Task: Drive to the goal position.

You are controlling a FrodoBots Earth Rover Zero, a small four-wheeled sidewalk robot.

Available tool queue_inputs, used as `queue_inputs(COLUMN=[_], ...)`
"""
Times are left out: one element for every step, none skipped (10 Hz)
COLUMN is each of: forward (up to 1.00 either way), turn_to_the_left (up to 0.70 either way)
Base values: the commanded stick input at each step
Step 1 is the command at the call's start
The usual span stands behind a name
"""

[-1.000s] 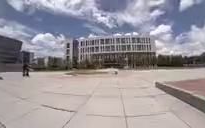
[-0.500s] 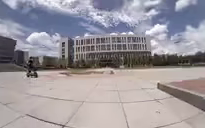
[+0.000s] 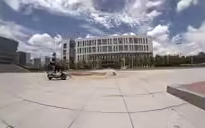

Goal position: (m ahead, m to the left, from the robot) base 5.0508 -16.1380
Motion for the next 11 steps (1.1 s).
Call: queue_inputs(forward=[0.70,0.70,0.70,0.70,0.70,0.70,0.70,0.70,0.70,0.70,0.70], turn_to_the_left=[-0.35,0.01,0.06,0.17,-0.33,-0.33,-0.35,-0.35,-0.35,-0.34,-0.11])
